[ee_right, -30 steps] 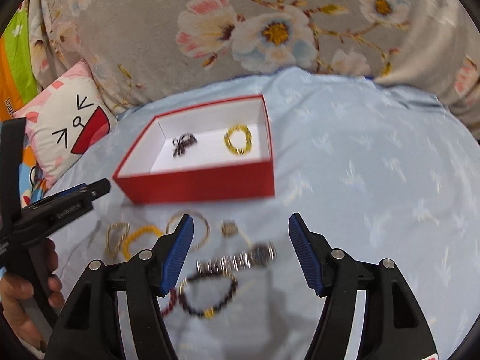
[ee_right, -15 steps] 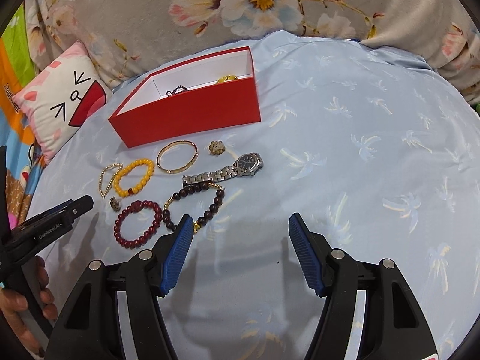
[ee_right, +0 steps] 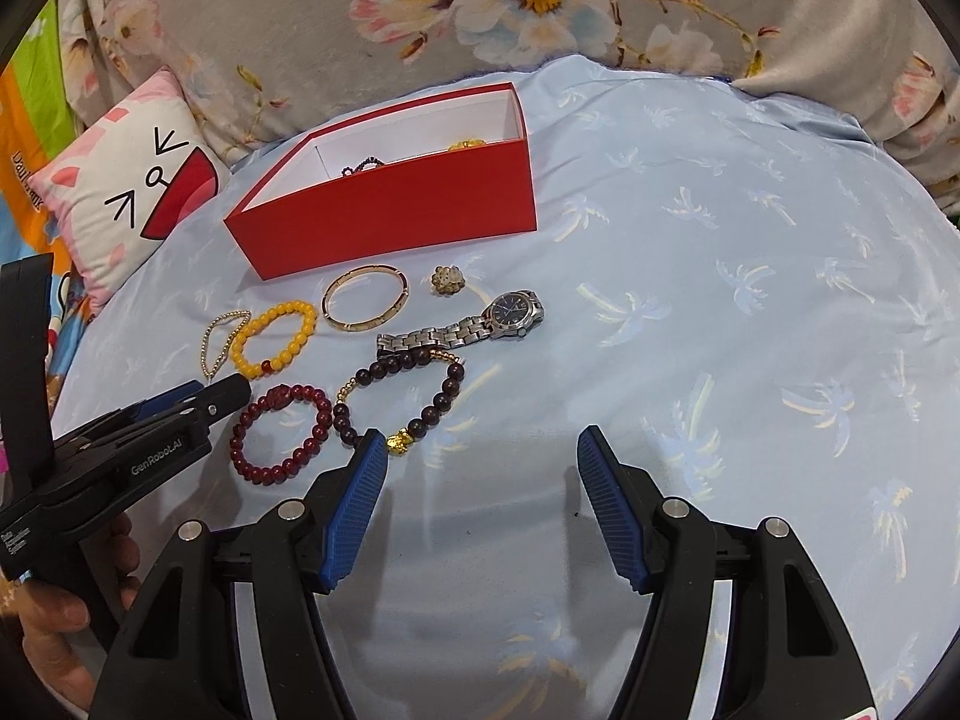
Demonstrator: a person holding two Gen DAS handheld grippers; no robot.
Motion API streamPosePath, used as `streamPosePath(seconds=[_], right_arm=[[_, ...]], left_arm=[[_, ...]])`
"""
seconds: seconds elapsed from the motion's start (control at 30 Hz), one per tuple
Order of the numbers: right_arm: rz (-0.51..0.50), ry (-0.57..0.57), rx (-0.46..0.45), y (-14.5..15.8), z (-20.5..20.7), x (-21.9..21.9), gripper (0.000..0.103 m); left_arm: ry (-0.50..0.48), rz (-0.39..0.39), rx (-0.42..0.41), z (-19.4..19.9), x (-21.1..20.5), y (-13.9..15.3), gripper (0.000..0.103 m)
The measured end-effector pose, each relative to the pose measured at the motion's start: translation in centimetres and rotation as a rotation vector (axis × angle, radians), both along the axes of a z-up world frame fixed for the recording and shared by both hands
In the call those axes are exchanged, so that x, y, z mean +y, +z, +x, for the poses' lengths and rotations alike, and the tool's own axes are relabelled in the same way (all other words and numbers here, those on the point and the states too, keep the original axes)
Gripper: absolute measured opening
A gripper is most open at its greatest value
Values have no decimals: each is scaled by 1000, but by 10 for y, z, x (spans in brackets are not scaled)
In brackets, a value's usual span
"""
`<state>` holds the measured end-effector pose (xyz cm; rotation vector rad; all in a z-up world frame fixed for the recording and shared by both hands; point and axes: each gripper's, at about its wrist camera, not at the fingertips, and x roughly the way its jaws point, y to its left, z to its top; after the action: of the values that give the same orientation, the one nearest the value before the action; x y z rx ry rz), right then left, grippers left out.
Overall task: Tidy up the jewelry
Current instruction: 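Withdraw both tools from the box back over the remaining jewelry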
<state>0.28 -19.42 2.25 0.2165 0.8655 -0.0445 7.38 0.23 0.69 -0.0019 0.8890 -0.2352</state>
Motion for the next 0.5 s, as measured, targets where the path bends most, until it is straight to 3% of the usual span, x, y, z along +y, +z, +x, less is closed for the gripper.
streamPosePath(seconds=[0.2,0.5], right_arm=[[5,-3,5,-2,3,-1,64],[-8,-8,5,-3,8,-2,64]], left_arm=[[-41,9,-17,-4,-7,-1,18],[-36,4,-32,-6,-5,2,18]])
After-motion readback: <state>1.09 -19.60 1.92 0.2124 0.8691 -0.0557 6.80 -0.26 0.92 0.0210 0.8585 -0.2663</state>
